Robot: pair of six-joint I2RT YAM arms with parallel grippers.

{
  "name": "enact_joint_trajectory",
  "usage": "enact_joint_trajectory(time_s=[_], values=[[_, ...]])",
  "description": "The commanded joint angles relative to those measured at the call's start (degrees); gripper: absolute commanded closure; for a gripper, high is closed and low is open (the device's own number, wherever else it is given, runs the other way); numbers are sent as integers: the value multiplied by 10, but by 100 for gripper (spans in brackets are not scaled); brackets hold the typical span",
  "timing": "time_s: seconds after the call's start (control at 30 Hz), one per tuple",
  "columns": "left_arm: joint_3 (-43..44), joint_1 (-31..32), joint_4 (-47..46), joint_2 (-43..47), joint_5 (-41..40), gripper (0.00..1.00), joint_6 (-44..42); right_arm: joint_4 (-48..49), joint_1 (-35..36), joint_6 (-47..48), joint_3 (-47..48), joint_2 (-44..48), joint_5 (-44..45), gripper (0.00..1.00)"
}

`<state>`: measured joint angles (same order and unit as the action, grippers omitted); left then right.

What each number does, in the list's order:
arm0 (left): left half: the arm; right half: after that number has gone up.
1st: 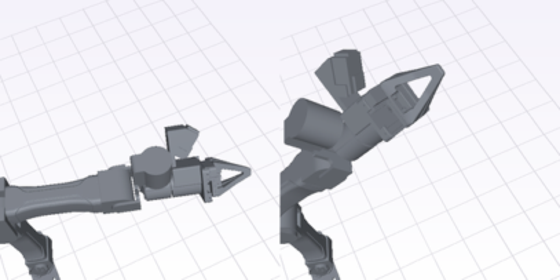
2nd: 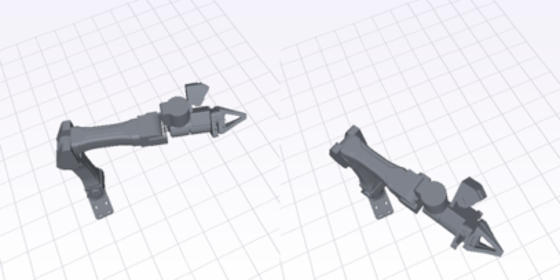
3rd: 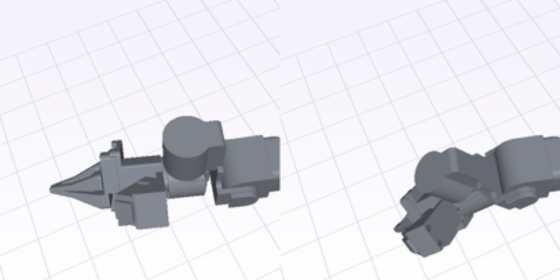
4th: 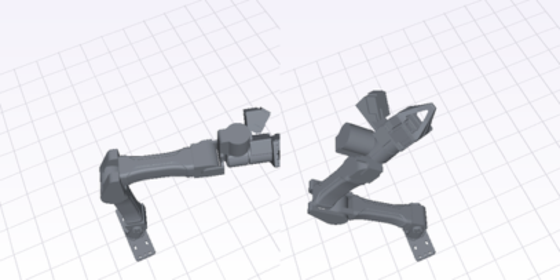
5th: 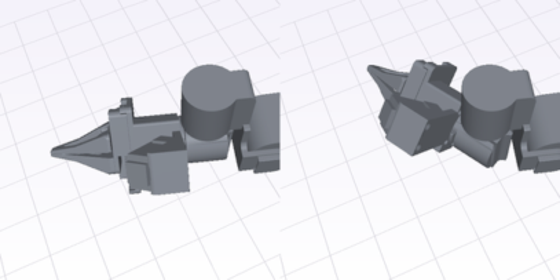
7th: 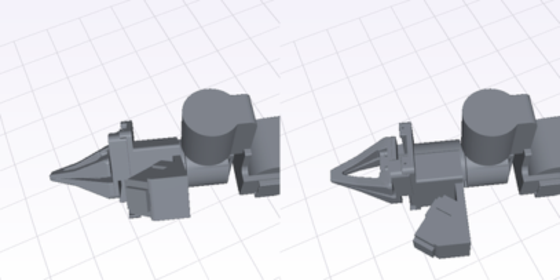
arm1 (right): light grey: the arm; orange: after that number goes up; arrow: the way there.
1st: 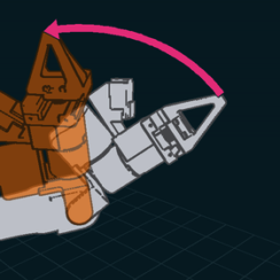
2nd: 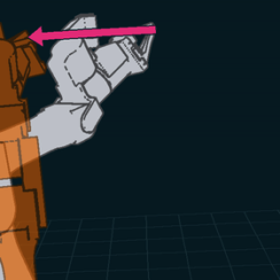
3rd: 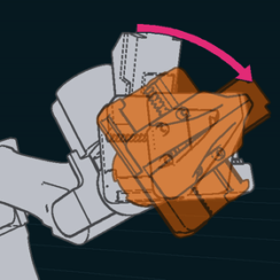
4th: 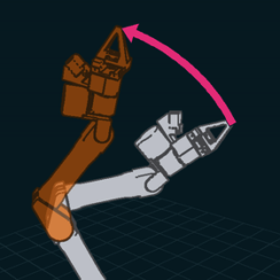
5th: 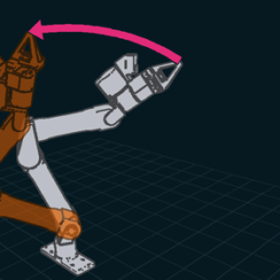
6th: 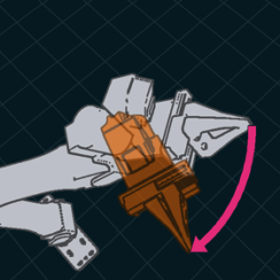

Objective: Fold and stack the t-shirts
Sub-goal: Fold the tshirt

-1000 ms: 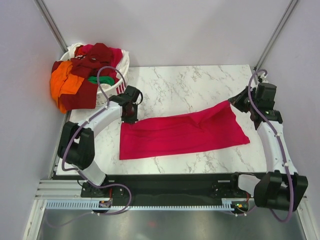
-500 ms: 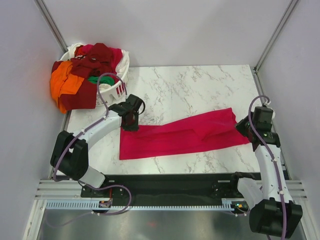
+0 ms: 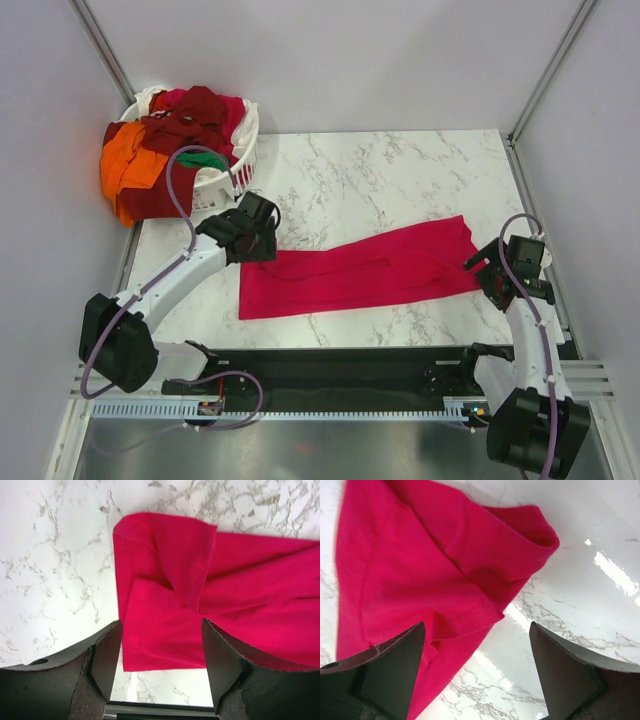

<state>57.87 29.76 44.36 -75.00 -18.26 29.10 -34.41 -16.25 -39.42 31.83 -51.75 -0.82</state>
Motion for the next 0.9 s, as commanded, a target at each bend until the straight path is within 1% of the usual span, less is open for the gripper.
enact_joint_trajectory(time_s=[0.0,0.07,0.1,0.13,0.27,0.33,0.4,0.43,0.5,0.53,0.6,0.63,0.67,0.7,0.73,0.8,0.83,0.87], values=[[47,1,-4,-36,-47,28,16,6,-1,0,32,66,2,7],[69,1,-4,-69,-53,28,2,9,-2,7,45,105,-6,7],[92,1,-4,-102,-58,28,-3,10,-2,8,49,114,-14,7],[102,2,-3,-117,-63,28,-7,12,-2,10,59,118,-22,7],[155,4,-4,-193,-66,31,-24,15,-1,17,69,90,-62,7],[184,10,-4,-233,-76,31,-30,21,0,20,66,84,-70,7],[210,12,-3,-258,-88,25,-40,31,-1,19,63,82,-79,7],[215,12,-3,-276,-91,20,-43,34,-1,21,65,78,-81,7],[229,12,-3,-291,-97,15,-45,37,1,27,72,71,-82,8],[233,12,-2,-297,-96,10,-46,38,3,28,75,63,-83,8],[241,12,-2,-308,-90,9,-47,40,5,31,82,55,-82,8],[241,12,-2,-310,-88,12,-47,41,7,31,84,49,-83,8],[243,13,-2,-312,-85,28,-48,44,8,31,85,47,-84,8],[241,12,-2,-311,-83,38,-48,45,9,30,86,46,-86,8],[239,12,-2,-308,-81,60,-47,45,9,30,86,42,-87,8],[228,12,-1,-300,-77,74,-45,51,10,32,85,39,-87,8],[224,12,-1,-296,-72,89,-46,52,9,33,85,34,-87,8],[217,12,-1,-293,-67,95,-47,55,10,34,84,32,-86,8]])
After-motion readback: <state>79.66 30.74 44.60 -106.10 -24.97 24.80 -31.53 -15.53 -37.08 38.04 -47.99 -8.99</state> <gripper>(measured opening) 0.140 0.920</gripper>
